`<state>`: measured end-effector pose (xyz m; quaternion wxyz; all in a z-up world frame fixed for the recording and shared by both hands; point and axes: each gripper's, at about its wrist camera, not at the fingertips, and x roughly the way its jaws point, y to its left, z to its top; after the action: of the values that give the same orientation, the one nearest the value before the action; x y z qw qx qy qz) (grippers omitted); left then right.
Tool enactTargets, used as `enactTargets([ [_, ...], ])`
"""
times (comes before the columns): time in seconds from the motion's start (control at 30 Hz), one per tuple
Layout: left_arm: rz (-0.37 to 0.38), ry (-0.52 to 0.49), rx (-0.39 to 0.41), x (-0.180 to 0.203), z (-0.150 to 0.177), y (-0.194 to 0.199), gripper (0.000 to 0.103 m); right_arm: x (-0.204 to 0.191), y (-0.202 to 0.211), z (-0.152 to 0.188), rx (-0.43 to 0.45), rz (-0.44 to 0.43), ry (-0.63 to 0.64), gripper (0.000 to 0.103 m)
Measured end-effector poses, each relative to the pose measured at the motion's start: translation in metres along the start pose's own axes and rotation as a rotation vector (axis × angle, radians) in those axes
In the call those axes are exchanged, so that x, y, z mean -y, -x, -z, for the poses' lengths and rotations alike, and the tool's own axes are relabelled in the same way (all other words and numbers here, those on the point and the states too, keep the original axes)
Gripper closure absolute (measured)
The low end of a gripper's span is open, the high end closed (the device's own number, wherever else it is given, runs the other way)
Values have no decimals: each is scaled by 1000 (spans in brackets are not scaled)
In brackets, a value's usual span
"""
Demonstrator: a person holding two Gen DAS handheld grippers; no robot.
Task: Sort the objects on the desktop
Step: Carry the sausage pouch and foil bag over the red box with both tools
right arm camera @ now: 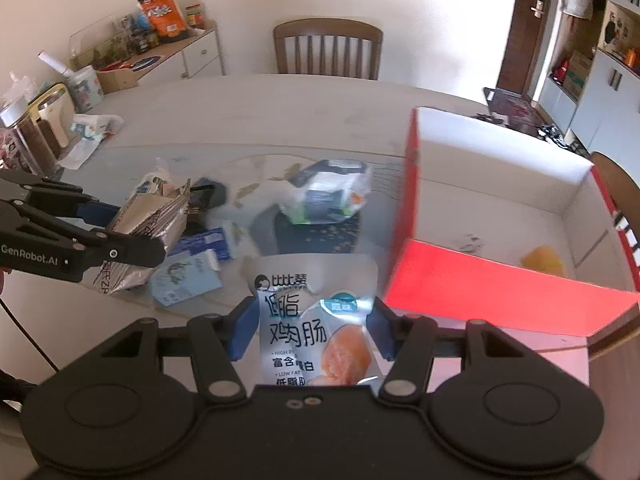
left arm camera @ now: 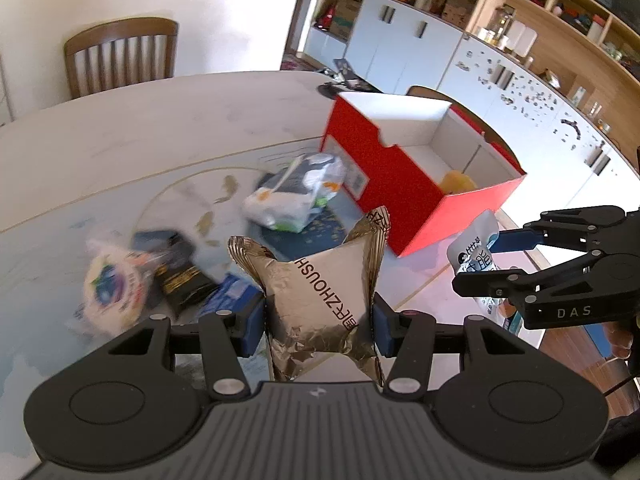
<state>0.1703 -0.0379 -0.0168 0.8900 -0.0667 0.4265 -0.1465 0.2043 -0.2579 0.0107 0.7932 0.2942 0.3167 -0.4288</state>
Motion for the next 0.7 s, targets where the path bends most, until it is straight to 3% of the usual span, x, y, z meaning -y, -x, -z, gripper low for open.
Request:
enactTargets([
  [0.7,66,-150,19,84,-54,-43,51,97,34,-9,70,65,-71,46],
])
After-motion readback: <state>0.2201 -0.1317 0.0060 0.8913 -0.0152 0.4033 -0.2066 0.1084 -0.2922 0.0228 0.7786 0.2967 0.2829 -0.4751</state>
